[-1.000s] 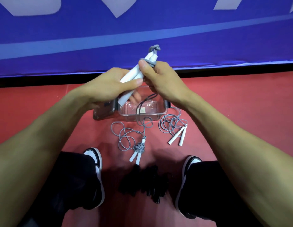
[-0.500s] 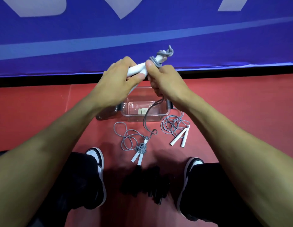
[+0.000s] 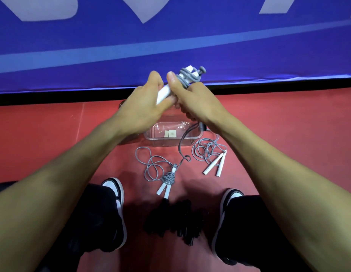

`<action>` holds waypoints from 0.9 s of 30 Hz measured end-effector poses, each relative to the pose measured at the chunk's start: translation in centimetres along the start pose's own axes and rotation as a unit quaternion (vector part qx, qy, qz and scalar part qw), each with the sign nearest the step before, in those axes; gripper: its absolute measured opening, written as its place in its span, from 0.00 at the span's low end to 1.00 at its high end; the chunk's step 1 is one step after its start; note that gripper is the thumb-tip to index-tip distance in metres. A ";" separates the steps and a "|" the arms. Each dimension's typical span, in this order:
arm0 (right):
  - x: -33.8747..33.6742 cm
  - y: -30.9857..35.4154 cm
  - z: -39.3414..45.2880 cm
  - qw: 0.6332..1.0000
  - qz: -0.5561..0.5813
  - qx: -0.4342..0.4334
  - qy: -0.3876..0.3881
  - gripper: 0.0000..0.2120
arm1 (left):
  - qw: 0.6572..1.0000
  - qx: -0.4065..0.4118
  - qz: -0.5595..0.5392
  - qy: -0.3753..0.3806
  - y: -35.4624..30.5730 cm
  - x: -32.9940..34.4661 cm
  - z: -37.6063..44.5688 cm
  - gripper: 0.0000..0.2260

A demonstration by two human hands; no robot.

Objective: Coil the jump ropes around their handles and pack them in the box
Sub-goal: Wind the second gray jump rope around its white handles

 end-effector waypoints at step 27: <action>1.5 0.9 -0.1 0.988 -0.123 -0.060 0.079 0.32 | 0.998 -0.015 -0.038 0.038 0.6 0.8 0.3 0.12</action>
Point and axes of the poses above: each hand's wrist, its own z-axis towards the middle knuckle, its own x-axis out of the palm, y = z × x, the point moved 9 cm from there along z, towards the middle knuckle, and after that the axes turned 14 degrees about -x, right-handed, at the moved point
